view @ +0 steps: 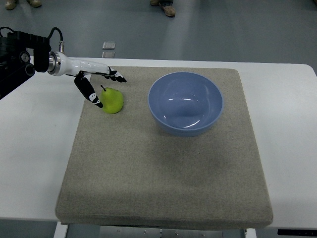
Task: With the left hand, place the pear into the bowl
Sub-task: 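Reach the open left hand forward over the green pear, then close the left hand fingers around the green pear, then lift the pear up off the pad with the left hand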
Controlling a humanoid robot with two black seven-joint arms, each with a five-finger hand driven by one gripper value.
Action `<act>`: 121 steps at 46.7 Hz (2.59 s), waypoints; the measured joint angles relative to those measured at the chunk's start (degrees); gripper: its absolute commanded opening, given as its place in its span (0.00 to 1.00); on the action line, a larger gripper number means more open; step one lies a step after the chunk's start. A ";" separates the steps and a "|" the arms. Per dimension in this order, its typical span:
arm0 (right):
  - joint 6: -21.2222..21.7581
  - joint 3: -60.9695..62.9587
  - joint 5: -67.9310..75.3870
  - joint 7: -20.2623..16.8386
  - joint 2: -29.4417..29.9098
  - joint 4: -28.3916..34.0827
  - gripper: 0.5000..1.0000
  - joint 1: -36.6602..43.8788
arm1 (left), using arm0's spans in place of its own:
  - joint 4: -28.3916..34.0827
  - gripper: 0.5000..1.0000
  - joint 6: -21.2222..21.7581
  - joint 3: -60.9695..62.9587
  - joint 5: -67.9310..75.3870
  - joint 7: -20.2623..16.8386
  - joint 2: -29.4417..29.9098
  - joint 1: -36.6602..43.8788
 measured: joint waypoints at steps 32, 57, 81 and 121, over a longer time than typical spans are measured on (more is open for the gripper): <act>0.01 0.00 0.03 0.00 0.00 0.00 0.85 0.00 | 0.01 0.86 6.97 4.48 9.10 -0.47 -2.20 0.08; 0.01 0.00 0.03 0.00 0.00 -0.02 0.85 0.00 | 0.02 0.49 7.40 5.74 9.07 -0.92 -3.08 -0.34; 0.00 0.00 0.02 0.00 0.00 -0.01 0.85 0.00 | 0.58 0.00 7.57 5.74 8.50 -0.87 -3.05 -0.26; 0.00 0.00 -0.02 0.00 0.00 0.00 0.85 0.00 | 0.62 0.00 7.58 4.46 0.11 -1.76 -1.59 -7.17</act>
